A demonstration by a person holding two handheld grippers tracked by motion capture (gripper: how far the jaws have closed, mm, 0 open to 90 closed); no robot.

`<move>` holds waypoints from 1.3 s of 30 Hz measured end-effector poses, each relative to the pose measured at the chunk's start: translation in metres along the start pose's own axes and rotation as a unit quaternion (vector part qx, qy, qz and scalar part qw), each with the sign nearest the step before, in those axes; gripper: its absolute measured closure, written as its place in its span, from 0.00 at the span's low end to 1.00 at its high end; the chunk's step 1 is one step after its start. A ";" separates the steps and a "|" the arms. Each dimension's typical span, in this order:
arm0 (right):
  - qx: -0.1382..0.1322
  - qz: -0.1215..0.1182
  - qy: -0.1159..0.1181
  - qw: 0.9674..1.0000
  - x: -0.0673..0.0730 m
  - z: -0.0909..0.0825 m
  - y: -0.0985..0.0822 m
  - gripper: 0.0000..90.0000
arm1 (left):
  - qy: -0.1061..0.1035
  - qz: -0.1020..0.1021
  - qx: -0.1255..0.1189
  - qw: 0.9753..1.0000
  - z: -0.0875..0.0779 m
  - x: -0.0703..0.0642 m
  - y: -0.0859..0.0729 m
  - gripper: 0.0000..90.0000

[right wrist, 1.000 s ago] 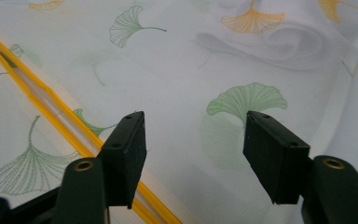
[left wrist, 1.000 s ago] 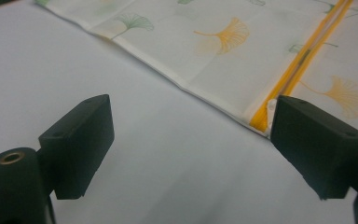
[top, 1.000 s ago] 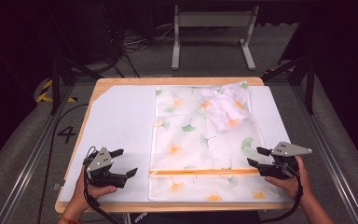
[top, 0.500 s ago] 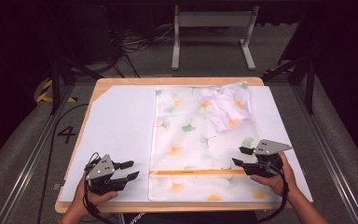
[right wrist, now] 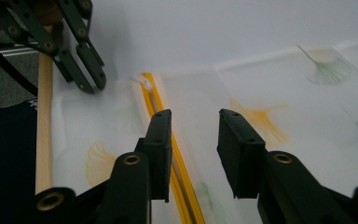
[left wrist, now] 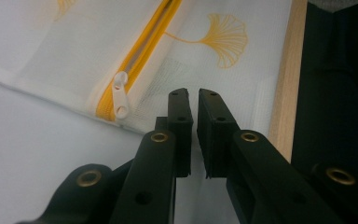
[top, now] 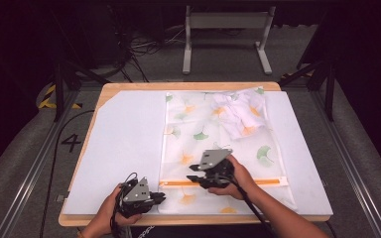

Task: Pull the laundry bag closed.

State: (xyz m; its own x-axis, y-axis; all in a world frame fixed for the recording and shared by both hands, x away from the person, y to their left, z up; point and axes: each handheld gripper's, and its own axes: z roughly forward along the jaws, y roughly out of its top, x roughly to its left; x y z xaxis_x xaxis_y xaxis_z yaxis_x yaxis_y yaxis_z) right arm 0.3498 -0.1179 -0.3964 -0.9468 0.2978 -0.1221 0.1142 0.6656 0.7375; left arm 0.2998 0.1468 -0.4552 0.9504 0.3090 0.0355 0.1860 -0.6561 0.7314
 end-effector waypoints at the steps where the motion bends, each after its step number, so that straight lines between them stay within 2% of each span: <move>1: 0.004 -0.003 0.014 1.000 0.002 0.008 0.005 0.72 | -0.003 0.005 -0.001 1.000 0.001 0.000 -0.001 0.94; 2: 0.009 -0.007 0.026 1.000 0.005 0.019 0.011 0.72 | -0.004 0.005 -0.002 1.000 0.001 -0.001 -0.001 0.94; 7: 0.037 -0.035 0.055 0.997 0.017 0.054 0.028 0.65 | -0.015 -0.005 -0.007 1.000 0.001 0.001 -0.003 0.95; 8: 0.042 -0.032 0.063 0.997 0.019 0.060 0.030 0.64 | -0.017 -0.001 -0.010 1.000 0.001 0.001 -0.004 0.96; 10: 0.058 -0.043 0.064 0.995 0.022 0.070 0.035 0.64 | -0.017 -0.002 -0.013 1.000 0.001 0.000 -0.004 0.96; 12: 0.062 -0.044 0.076 0.994 0.023 0.078 0.037 0.63 | -0.019 0.000 -0.013 1.000 0.001 0.000 -0.005 0.97; 15: 0.079 -0.054 0.070 0.993 0.025 0.092 0.039 0.66 | -0.022 -0.003 -0.016 1.000 0.001 0.001 -0.006 0.97; 17: 0.081 -0.054 0.067 0.993 0.025 0.094 0.039 0.68 | -0.023 -0.003 -0.016 1.000 0.001 0.001 -0.006 0.97; 18: 0.077 -0.045 0.070 0.993 0.021 0.095 0.039 0.75 | -0.024 -0.006 -0.016 1.000 0.001 0.001 -0.006 0.97; 20: 0.074 -0.033 0.078 0.994 0.016 0.093 0.039 0.81 | -0.026 -0.008 -0.017 0.999 0.001 0.002 -0.006 0.97; 23: 0.070 -0.027 0.067 0.995 0.011 0.086 0.038 0.86 | -0.026 -0.008 -0.017 0.999 0.002 0.002 -0.006 0.97; 26: 0.068 -0.017 0.066 0.995 0.007 0.080 0.035 0.91 | -0.028 -0.010 -0.017 0.999 0.002 0.002 -0.006 0.98; 33: 0.071 -0.018 0.065 0.995 0.008 0.073 0.030 0.93 | -0.028 -0.011 -0.016 0.999 0.002 0.002 -0.006 0.98; 37: 0.072 -0.010 0.067 0.995 0.007 0.069 0.026 0.93 | -0.028 -0.013 -0.016 0.999 0.002 0.002 -0.006 0.98; 39: 0.079 -0.012 0.072 0.994 0.006 0.068 0.024 0.94 | -0.026 -0.010 -0.015 0.999 0.001 0.002 -0.005 0.98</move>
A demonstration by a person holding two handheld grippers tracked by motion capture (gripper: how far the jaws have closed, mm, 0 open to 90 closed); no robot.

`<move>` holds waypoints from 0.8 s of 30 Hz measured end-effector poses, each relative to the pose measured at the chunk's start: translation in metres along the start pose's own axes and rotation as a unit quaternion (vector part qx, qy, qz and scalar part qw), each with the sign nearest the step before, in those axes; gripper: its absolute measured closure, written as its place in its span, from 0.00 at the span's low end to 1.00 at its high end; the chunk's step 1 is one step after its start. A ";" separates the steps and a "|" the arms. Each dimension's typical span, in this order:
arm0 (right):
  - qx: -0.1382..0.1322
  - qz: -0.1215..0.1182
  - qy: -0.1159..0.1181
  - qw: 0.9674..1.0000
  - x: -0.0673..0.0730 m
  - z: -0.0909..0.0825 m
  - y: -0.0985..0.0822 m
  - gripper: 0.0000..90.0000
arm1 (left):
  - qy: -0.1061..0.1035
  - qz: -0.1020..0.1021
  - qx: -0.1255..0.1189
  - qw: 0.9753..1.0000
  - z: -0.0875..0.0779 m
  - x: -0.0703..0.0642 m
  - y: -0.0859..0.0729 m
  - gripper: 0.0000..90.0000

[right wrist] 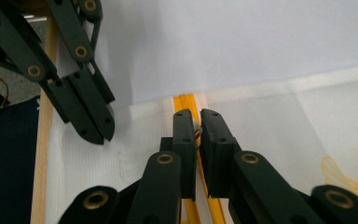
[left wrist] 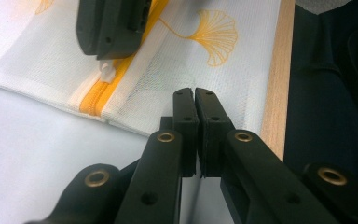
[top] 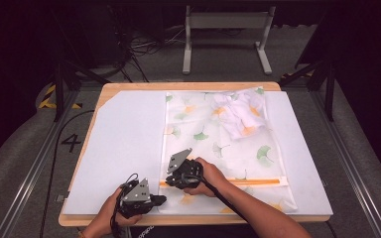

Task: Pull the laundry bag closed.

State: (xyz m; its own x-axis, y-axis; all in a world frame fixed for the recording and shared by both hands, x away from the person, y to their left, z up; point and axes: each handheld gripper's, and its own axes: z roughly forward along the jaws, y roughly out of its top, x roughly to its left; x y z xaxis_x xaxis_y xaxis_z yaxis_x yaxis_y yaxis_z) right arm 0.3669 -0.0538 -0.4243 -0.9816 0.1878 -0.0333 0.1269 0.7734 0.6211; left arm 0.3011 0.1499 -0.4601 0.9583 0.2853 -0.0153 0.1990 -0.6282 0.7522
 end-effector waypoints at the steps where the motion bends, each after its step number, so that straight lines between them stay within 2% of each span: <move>1: 0.002 0.001 0.002 1.000 0.000 -0.001 -0.001 0.94 | 0.001 -0.001 0.000 1.000 0.000 0.000 0.000 0.98; 4: 0.016 -0.008 0.001 1.000 0.001 -0.002 -0.001 0.93 | 0.009 -0.002 -0.001 1.000 0.000 -0.002 0.001 0.97; 6: 0.028 -0.014 0.012 0.999 -0.001 -0.002 0.000 0.92 | 0.016 0.001 -0.002 1.000 0.000 -0.001 0.003 0.97; 10: 0.070 -0.026 0.017 0.997 -0.001 0.000 0.005 0.87 | 0.030 0.005 -0.007 1.000 -0.003 0.004 0.006 0.96; 12: 0.084 -0.025 0.018 0.996 -0.001 -0.001 0.007 0.85 | 0.029 -0.002 -0.009 1.000 -0.003 0.007 0.006 0.95; 14: 0.093 -0.028 0.023 0.995 -0.001 0.000 0.008 0.83 | 0.034 0.002 -0.005 0.999 -0.003 0.007 0.007 0.95; 18: 0.088 -0.036 0.023 0.995 -0.002 0.000 0.013 0.75 | 0.034 0.003 -0.004 0.999 -0.002 0.008 0.007 0.95; 21: 0.092 -0.034 0.021 0.995 -0.004 0.002 0.016 0.74 | 0.036 0.005 -0.001 0.999 -0.002 0.009 0.008 0.94; 23: 0.093 -0.028 0.036 0.995 -0.007 0.005 0.018 0.74 | 0.037 0.012 0.004 0.999 -0.002 0.011 0.011 0.94; 24: 0.097 -0.030 0.036 0.994 -0.008 0.008 0.018 0.75 | 0.041 0.016 0.009 0.999 -0.001 0.012 0.012 0.94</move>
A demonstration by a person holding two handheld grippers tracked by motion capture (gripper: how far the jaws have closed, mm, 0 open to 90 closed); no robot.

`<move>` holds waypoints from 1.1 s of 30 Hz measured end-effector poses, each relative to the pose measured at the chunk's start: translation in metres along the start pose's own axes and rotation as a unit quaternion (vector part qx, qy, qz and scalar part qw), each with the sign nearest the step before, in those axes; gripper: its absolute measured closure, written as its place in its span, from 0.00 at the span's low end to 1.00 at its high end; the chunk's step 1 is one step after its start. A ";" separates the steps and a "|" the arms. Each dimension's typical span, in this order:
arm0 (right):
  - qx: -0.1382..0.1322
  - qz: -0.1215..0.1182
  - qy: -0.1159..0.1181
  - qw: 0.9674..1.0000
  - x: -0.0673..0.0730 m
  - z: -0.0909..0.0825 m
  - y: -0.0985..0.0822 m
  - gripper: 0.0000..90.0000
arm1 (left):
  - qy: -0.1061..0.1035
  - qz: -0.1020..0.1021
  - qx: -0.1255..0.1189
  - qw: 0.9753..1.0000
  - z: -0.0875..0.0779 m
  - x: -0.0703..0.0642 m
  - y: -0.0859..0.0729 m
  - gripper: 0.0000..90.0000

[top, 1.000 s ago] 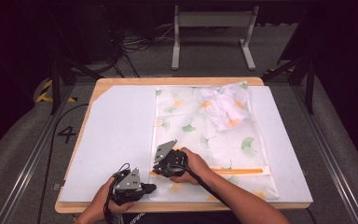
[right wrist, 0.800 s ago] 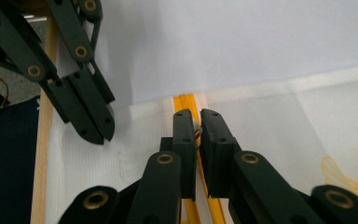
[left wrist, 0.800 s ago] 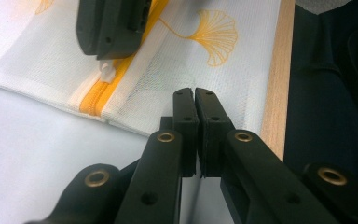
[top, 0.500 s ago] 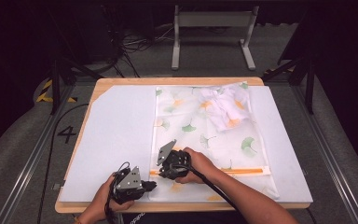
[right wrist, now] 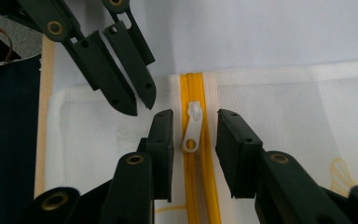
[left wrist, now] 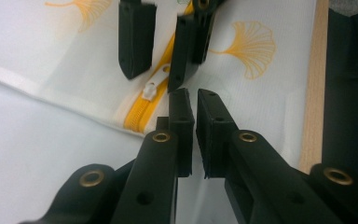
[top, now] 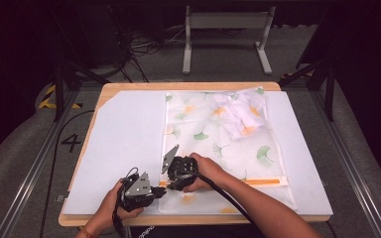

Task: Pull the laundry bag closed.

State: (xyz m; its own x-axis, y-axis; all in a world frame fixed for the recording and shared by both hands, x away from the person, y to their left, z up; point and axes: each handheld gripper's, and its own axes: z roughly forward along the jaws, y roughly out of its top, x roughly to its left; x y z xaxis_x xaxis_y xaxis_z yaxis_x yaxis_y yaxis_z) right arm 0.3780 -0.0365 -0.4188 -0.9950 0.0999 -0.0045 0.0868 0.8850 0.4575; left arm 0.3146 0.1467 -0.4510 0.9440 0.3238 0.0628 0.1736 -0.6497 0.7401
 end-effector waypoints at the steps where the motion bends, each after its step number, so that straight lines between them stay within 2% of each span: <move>1: 0.004 -0.003 0.003 1.000 0.000 0.002 0.001 0.78 | 0.004 0.008 0.008 1.000 0.001 0.001 0.001 0.94; 3: 0.009 -0.002 0.011 1.000 0.001 0.005 0.003 0.84 | -0.005 0.001 0.003 1.000 0.001 0.005 0.001 0.94; 5: 0.008 0.001 0.015 1.000 -0.001 0.005 0.003 0.90 | 0.001 0.003 0.012 1.000 0.003 0.006 0.001 0.95; 7: 0.014 0.002 0.009 1.000 -0.002 0.004 0.003 0.93 | -0.004 -0.001 0.010 1.000 0.004 0.007 -0.001 0.96; 11: 0.021 -0.013 -0.004 1.000 0.002 0.005 0.005 0.94 | -0.008 -0.010 0.002 1.000 0.006 0.008 -0.004 0.98; 13: 0.025 -0.033 -0.021 0.999 0.008 0.005 0.006 0.94 | -0.005 -0.006 0.005 1.000 0.006 0.007 -0.004 0.98; 14: 0.027 -0.035 -0.027 0.999 0.010 0.005 0.007 0.98 | -0.006 -0.014 0.005 1.000 0.006 0.008 -0.004 0.99; 20: 0.041 -0.040 -0.034 0.998 0.013 0.004 0.008 0.99 | -0.008 -0.027 0.003 1.000 0.006 0.008 -0.004 1.00; 21: 0.040 -0.036 -0.034 0.998 0.013 0.004 0.008 0.99 | -0.009 -0.025 0.004 1.000 0.006 0.009 -0.004 1.00; 27: 0.056 -0.053 -0.034 0.996 0.014 0.003 0.009 0.97 | -0.007 -0.020 0.003 1.000 0.006 0.009 -0.004 1.00; 30: 0.060 -0.050 -0.031 0.996 0.014 0.003 0.010 0.89 | -0.009 -0.022 0.003 1.000 0.006 0.009 -0.004 1.00; 33: 0.064 -0.049 -0.041 0.996 0.014 0.004 0.012 0.84 | -0.008 -0.022 0.002 1.000 0.005 0.009 -0.004 1.00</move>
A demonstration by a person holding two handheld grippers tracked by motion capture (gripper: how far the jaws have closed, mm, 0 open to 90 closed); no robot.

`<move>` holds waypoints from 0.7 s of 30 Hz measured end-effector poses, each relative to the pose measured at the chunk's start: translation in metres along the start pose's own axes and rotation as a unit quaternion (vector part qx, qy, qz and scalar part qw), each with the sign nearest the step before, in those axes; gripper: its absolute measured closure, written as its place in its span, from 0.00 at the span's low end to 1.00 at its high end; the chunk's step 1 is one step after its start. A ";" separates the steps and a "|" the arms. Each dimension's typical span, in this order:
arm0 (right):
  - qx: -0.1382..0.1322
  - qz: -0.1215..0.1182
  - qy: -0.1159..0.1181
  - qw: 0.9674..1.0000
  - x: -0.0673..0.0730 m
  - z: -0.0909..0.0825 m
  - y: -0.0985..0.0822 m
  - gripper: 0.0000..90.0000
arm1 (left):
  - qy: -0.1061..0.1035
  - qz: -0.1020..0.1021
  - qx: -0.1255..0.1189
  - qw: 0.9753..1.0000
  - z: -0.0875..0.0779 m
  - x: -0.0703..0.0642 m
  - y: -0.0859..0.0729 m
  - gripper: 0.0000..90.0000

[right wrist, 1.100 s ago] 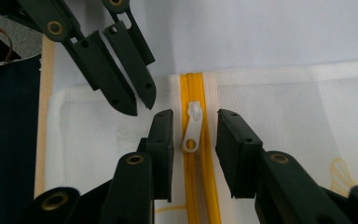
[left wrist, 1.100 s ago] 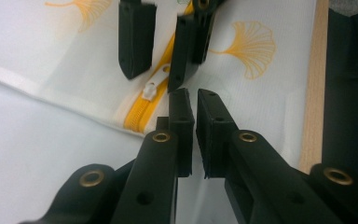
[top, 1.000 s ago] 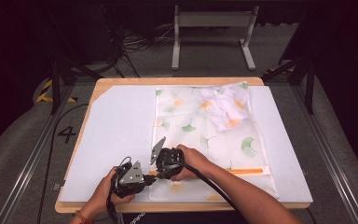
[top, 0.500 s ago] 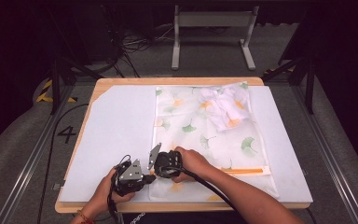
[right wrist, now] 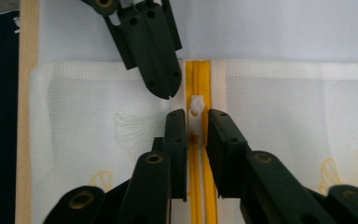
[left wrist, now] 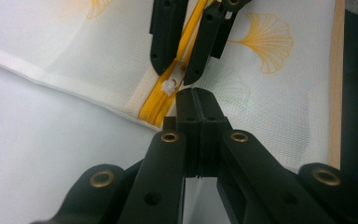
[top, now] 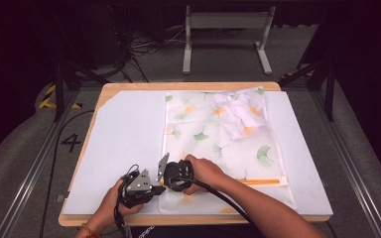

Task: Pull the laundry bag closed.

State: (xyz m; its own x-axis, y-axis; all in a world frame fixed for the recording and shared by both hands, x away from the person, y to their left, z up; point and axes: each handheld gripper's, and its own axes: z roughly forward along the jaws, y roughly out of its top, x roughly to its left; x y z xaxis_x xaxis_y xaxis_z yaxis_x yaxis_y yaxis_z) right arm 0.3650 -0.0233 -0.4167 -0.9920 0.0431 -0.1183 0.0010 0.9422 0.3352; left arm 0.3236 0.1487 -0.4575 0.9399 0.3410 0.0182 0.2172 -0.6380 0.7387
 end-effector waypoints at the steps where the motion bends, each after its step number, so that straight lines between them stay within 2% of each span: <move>1: 0.003 -0.001 0.000 1.000 0.000 0.000 0.001 0.85 | 0.000 -0.001 0.000 1.000 0.000 0.000 0.000 1.00; 8: 0.036 0.002 0.003 0.999 0.001 0.002 0.009 0.91 | -0.001 -0.001 -0.001 1.000 0.000 0.000 0.000 1.00; 9: 0.043 -0.001 0.003 0.999 0.000 0.002 0.010 0.96 | -0.002 -0.003 -0.002 1.000 0.000 0.000 0.000 1.00; 10: 0.062 -0.002 0.001 0.998 -0.001 0.002 0.012 0.96 | -0.002 -0.002 -0.002 1.000 0.000 0.000 0.000 1.00; 12: 0.067 -0.013 0.001 0.998 -0.001 0.003 0.015 0.96 | -0.003 -0.003 -0.003 1.000 0.000 0.000 0.000 1.00; 18: 0.065 -0.024 0.000 0.998 0.001 0.001 0.014 1.00 | -0.001 -0.003 -0.004 1.000 0.000 0.000 0.000 1.00; 21: 0.050 -0.022 0.001 0.998 0.001 0.001 0.011 1.00 | 0.001 -0.005 -0.010 1.000 -0.001 0.000 -0.001 0.98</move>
State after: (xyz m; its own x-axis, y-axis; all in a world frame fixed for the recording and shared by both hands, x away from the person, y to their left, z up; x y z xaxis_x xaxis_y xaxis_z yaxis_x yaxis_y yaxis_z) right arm 0.3641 -0.0127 -0.4141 -0.9916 0.0008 -0.1295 -0.0298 0.9717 0.2342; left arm 0.3234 0.1503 -0.4572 0.9375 0.3478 0.0119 0.2208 -0.6209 0.7521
